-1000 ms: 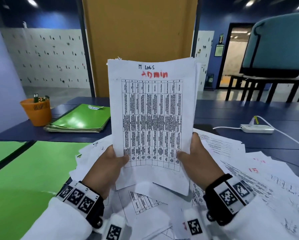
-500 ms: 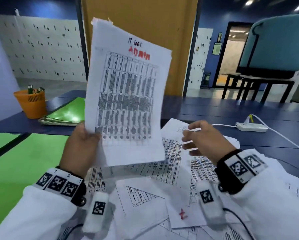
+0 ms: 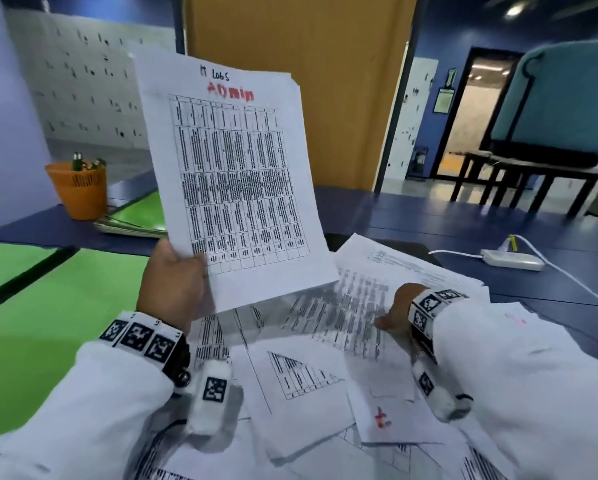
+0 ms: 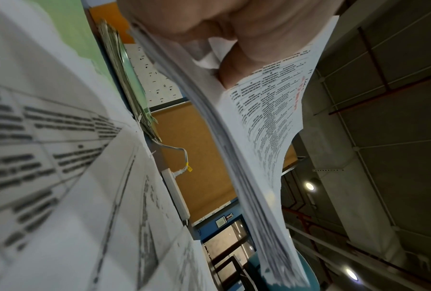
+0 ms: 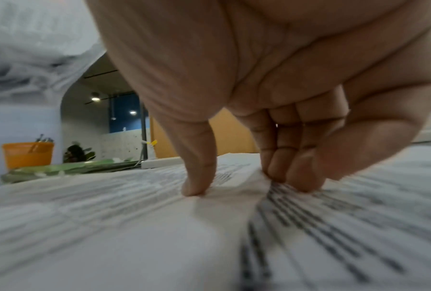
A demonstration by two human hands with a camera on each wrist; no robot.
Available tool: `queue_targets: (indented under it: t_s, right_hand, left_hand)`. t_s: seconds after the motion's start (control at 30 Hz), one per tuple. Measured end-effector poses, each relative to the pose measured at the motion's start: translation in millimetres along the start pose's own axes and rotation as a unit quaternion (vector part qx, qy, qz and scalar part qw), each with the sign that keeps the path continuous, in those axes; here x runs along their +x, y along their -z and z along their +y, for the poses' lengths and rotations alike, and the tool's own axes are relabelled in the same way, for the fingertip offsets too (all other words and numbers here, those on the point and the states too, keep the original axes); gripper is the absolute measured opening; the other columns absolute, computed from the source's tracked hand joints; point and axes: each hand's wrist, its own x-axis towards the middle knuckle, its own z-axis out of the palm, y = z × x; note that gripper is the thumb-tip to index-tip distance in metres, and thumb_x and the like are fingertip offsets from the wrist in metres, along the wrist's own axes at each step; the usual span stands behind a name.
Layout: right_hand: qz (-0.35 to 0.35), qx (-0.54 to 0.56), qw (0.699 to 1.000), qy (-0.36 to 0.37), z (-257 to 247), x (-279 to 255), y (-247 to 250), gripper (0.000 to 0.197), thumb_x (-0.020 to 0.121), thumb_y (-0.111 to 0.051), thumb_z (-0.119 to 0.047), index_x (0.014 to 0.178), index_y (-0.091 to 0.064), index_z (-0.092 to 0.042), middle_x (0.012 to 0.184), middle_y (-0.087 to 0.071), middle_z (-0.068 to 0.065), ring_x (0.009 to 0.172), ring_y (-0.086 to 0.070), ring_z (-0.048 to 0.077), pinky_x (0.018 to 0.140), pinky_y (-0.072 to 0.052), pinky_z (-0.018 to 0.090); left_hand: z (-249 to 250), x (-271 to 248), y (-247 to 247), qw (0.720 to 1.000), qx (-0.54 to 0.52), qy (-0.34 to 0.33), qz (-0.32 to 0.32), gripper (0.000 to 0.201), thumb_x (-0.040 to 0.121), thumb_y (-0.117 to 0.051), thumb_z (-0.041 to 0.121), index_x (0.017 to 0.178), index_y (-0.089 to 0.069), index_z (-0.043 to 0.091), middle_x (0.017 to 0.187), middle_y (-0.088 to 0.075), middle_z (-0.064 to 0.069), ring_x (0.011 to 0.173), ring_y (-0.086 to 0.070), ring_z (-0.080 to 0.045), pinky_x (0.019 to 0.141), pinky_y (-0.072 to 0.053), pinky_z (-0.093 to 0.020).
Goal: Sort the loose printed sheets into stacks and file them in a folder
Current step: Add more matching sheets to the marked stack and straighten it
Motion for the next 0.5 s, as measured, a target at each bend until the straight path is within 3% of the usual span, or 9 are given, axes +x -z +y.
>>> queue_targets:
  t_s: [0.07, 0.1, 0.17, 0.2, 0.27, 0.3, 0.33, 0.4, 0.5]
  right_hand:
    - [-0.045, 0.009, 0.999, -0.017, 4, -4, 6, 0.045, 0.097, -0.058, -0.036, 0.131, -0.059, -0.006, 0.137, -0.057, 0.013, 0.128, -0.053, 0.028, 0.089, -0.042, 0.030]
    - [-0.057, 0.006, 0.998, -0.016, 7, -5, 7, 0.044, 0.099, -0.056, -0.032, 0.136, -0.055, -0.008, 0.139, -0.055, 0.012, 0.130, -0.052, 0.027, 0.084, -0.039, 0.027]
    - [-0.063, -0.018, 0.998, -0.009, 12, -7, 7, 0.040, 0.098, -0.058, -0.029, 0.134, -0.057, -0.011, 0.122, -0.062, 0.012, 0.118, -0.056, 0.023, 0.077, -0.037, 0.025]
    - [-0.067, -0.041, 0.997, -0.012, 16, -3, 5, 0.037, 0.095, -0.062, -0.028, 0.128, -0.063, -0.011, 0.104, -0.063, 0.010, 0.107, -0.057, 0.019, 0.073, -0.041, 0.025]
    - [-0.059, -0.088, 0.994, -0.013, 26, -1, 3, 0.021, 0.081, -0.073, -0.026, 0.096, -0.077, -0.011, 0.080, -0.063, 0.001, 0.091, -0.063, 0.014, 0.068, -0.049, 0.020]
    - [-0.048, -0.100, 0.994, -0.013, 32, -3, 4, 0.012, 0.077, -0.075, -0.026, 0.075, -0.075, -0.014, 0.076, -0.065, -0.001, 0.082, -0.065, 0.013, 0.068, -0.051, 0.019]
    - [-0.044, -0.099, 0.994, -0.022, 40, -3, 6, 0.017, 0.075, -0.074, -0.026, 0.064, -0.069, -0.014, 0.073, -0.066, -0.003, 0.073, -0.064, 0.012, 0.064, -0.050, 0.018]
    - [-0.050, -0.068, 0.996, -0.040, 55, -9, 11, 0.019, 0.073, -0.074, -0.028, 0.064, -0.069, -0.012, 0.067, -0.069, -0.004, 0.061, -0.061, 0.011, 0.057, -0.048, 0.018]
    - [-0.053, -0.083, 0.993, -0.064, 76, -12, 9, 0.023, 0.070, -0.075, -0.034, 0.066, -0.070, -0.012, 0.065, -0.070, -0.006, 0.059, -0.063, 0.010, 0.061, -0.052, 0.019]
  left_hand:
    - [0, 0, 1, 1.000, 0.014, 0.000, 0.007, 0.031, 0.092, -0.054, -0.007, 0.094, -0.062, 0.023, 0.099, -0.075, 0.006, 0.094, -0.071, -0.018, 0.088, -0.055, -0.036]
    - [-1, 1, 1, 1.000, 0.013, 0.001, 0.008, 0.029, 0.091, -0.055, -0.005, 0.093, -0.061, 0.023, 0.099, -0.075, 0.006, 0.095, -0.071, -0.020, 0.091, -0.055, -0.039]
    - [0, 0, 1, 1.000, 0.012, 0.005, 0.009, 0.026, 0.092, -0.057, -0.003, 0.093, -0.059, 0.022, 0.098, -0.073, 0.003, 0.094, -0.070, -0.020, 0.094, -0.055, -0.043]
    - [2, -2, 0, 1.000, 0.014, 0.008, 0.009, 0.024, 0.093, -0.057, -0.003, 0.091, -0.058, 0.021, 0.096, -0.072, 0.003, 0.093, -0.068, -0.020, 0.093, -0.054, -0.042]
    - [3, -3, -1, 1.000, 0.009, 0.006, 0.009, 0.024, 0.094, -0.057, -0.003, 0.089, -0.056, 0.020, 0.093, -0.069, 0.003, 0.092, -0.067, -0.021, 0.090, -0.053, -0.039]
    - [3, -3, -2, 1.000, 0.009, 0.007, 0.008, 0.024, 0.095, -0.057, -0.003, 0.090, -0.056, 0.020, 0.093, -0.069, 0.003, 0.092, -0.067, -0.022, 0.089, -0.052, -0.038]
    - [5, -4, -2, 1.000, 0.007, 0.008, 0.007, 0.025, 0.095, -0.056, -0.004, 0.090, -0.056, 0.021, 0.094, -0.069, 0.004, 0.093, -0.067, -0.021, 0.089, -0.052, -0.038]
    - [4, -2, -1, 1.000, 0.000, 0.014, 0.003, 0.027, 0.095, -0.055, -0.005, 0.092, -0.057, 0.022, 0.098, -0.071, 0.003, 0.096, -0.068, -0.022, 0.095, -0.054, -0.042]
    - [4, -2, 0, 1.000, 0.004, 0.013, 0.004, 0.028, 0.094, -0.055, -0.004, 0.093, -0.059, 0.023, 0.102, -0.073, 0.003, 0.101, -0.069, -0.024, 0.101, -0.053, -0.052]
